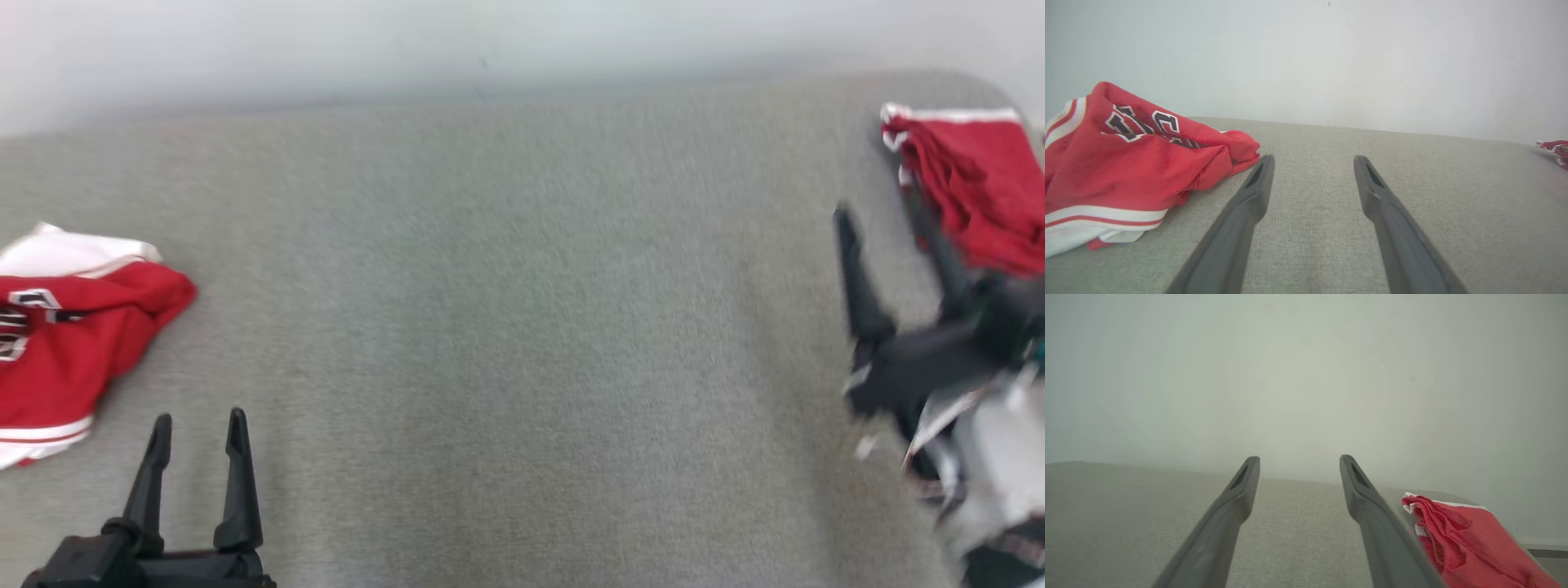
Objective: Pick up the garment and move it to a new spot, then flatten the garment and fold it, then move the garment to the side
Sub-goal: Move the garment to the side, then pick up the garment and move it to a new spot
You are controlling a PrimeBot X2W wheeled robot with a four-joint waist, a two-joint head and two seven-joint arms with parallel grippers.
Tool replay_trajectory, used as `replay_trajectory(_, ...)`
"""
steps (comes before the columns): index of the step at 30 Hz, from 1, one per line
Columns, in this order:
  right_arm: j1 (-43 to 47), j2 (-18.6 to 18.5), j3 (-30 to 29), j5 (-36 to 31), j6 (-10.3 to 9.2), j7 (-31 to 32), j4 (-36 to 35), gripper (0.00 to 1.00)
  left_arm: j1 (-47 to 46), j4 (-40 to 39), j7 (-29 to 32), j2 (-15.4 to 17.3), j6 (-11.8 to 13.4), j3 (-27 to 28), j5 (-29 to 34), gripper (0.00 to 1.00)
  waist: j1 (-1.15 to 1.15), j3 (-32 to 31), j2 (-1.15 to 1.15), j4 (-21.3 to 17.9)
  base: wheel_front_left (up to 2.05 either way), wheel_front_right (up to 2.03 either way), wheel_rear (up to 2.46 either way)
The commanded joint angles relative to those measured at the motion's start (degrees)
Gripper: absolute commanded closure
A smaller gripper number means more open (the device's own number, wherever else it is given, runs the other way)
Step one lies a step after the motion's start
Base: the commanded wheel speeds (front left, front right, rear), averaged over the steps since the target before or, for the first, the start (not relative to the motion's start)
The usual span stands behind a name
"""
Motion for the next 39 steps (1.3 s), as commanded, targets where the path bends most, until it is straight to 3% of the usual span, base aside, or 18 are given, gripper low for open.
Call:
replay_trajectory(1,2.2,0.9,-0.8,-0.4,-0.16,-0.1,-0.8,0.00,0.6,0.3,0.0,-0.1,-0.2,0.0,-0.1,0.00,0.02,-4.5,0.01,2.8,0.00,0.00,0.00)
replay_trajectory(7,15.4,6.9,-4.9,-3.1,-0.16,-0.1,-7.2,0.00,1.6,2.3,0.0,-0.1,-0.3,-0.3,0.0,0.00,0.02,-7.0,0.01,3.5,0.00,0.00,0.00)
replay_trajectory(16,28.3,12.6,-7.7,-5.7,-0.16,-0.1,-11.5,0.00,3.8,4.5,0.0,-0.1,-0.2,-1.1,0.5,0.00,0.02,-11.2,0.01,4.1,0.00,0.00,0.00)
replay_trajectory(21,30.8,14.3,-8.8,-6.3,-0.16,-0.1,-12.1,0.00,4.9,5.2,0.0,-0.1,-0.3,-1.4,0.5,0.00,0.02,-11.8,0.01,4.3,0.00,0.00,0.00)
replay_trajectory(39,31.8,15.0,-9.2,-6.7,-0.16,-0.1,-11.0,0.00,4.0,6.4,0.0,-0.1,-0.3,-1.9,0.8,0.00,0.02,-12.0,0.01,4.3,0.00,0.00,0.00)
